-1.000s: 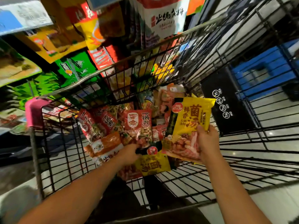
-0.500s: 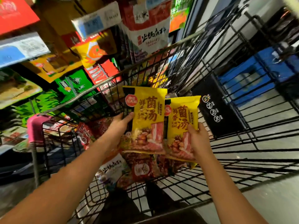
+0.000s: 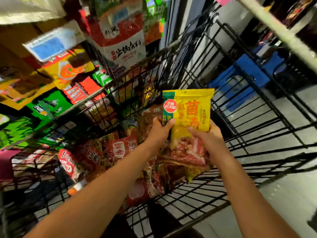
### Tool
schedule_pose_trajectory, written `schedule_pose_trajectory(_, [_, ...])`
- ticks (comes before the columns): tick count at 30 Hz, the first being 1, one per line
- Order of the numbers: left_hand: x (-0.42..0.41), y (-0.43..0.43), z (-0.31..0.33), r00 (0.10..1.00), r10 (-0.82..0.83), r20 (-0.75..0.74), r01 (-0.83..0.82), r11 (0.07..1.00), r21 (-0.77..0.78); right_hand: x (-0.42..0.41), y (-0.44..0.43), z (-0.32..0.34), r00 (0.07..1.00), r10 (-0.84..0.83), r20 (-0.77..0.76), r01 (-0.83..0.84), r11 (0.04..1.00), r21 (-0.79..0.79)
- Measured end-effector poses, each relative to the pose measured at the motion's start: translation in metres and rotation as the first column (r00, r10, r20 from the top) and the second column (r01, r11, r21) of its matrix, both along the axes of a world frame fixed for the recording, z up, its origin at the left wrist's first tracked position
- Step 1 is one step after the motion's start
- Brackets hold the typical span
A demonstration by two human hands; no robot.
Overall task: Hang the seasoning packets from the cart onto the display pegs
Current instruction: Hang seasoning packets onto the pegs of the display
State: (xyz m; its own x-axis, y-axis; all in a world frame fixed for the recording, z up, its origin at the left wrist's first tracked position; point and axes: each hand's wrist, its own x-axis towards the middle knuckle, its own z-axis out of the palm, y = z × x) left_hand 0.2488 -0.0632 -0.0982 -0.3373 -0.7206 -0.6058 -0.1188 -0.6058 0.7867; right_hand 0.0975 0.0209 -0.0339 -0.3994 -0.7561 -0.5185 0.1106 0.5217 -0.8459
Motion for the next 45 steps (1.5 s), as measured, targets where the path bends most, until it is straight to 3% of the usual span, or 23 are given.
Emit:
schedule_pose_trajectory(3, [-0.017, -0.006, -0.002, 0.996, 0.087, -0.026, -0.085, 0.994, 0.070, -0.034, 0.000, 0.013, 0.974, 0.010, -0.226, -0.013, 1.000, -0.013])
schedule_pose_trajectory(5, [-0.019, -0.003, -0.026, 0.990, 0.119, 0.076, -0.125, 0.989, 0.081, -0.052, 0.004, 0.018, 0.922, 0.007, -0.387, -0.022, 0.999, -0.035])
schedule_pose_trajectory(8, [-0.017, 0.020, -0.067, 0.934, -0.091, 0.346, 0.040, 0.987, 0.153, -0.068, 0.014, 0.021, 0.776, -0.010, -0.630, 0.024, 1.000, 0.014])
schedule_pose_trajectory(10, [-0.023, 0.044, -0.086, 0.894, -0.249, 0.371, 0.172, 0.958, 0.230, -0.073, 0.021, 0.017, 0.740, -0.045, -0.671, 0.054, 0.998, -0.007])
schedule_pose_trajectory(14, [-0.053, 0.074, -0.105, 0.888, -0.277, 0.366, 0.173, 0.941, 0.292, -0.085, 0.031, -0.001, 0.813, -0.187, -0.552, 0.137, 0.982, -0.131])
schedule_pose_trajectory(21, [-0.058, 0.076, -0.112, 0.876, -0.210, 0.433, 0.153, 0.975, 0.163, -0.093, 0.028, -0.014, 0.849, -0.205, -0.487, 0.159, 0.978, -0.135])
schedule_pose_trajectory(31, [0.085, 0.008, -0.049, 0.958, 0.005, 0.286, -0.043, 0.991, 0.127, -0.069, 0.023, -0.009, 0.901, -0.063, -0.430, 0.065, 0.998, -0.010])
schedule_pose_trajectory(37, [0.133, -0.006, -0.003, 0.976, 0.070, 0.205, -0.092, 0.991, 0.097, -0.042, 0.013, -0.009, 0.967, -0.042, -0.251, 0.038, 0.999, -0.021])
schedule_pose_trajectory(42, [0.147, -0.024, 0.018, 0.979, -0.110, 0.174, 0.095, 0.991, 0.092, -0.023, 0.016, -0.020, 0.974, -0.052, -0.223, 0.050, 0.999, -0.014])
schedule_pose_trajectory(45, [0.141, -0.040, 0.044, 0.918, -0.325, 0.227, 0.321, 0.945, 0.055, -0.022, 0.017, -0.021, 0.967, -0.054, -0.248, 0.054, 0.999, -0.008])
